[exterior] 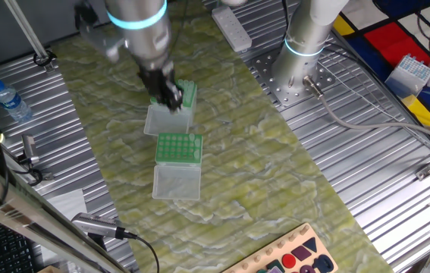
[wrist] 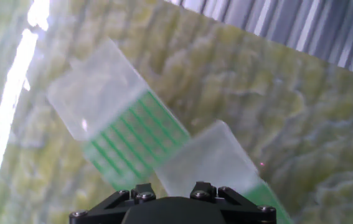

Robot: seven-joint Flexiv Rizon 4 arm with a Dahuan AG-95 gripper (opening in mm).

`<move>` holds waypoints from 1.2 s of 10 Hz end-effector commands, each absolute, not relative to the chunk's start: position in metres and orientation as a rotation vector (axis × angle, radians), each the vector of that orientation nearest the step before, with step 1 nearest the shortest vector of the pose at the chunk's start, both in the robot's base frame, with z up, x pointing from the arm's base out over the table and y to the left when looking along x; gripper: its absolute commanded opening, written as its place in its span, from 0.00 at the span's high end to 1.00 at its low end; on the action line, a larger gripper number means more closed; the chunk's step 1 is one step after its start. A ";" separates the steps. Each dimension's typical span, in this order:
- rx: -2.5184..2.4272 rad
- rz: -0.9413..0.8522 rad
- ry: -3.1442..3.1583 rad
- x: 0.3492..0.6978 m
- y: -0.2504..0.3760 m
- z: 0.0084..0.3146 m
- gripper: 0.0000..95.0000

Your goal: Transfer all large pipette tips from one holder to another

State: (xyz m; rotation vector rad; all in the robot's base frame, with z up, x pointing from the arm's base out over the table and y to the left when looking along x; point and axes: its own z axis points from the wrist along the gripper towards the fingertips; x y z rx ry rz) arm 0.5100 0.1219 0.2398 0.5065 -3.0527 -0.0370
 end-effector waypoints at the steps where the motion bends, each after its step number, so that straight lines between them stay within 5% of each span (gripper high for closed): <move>1: 0.476 -0.040 -3.060 0.510 0.145 0.230 0.60; 12: 0.428 -0.046 -3.098 0.486 0.184 0.183 0.60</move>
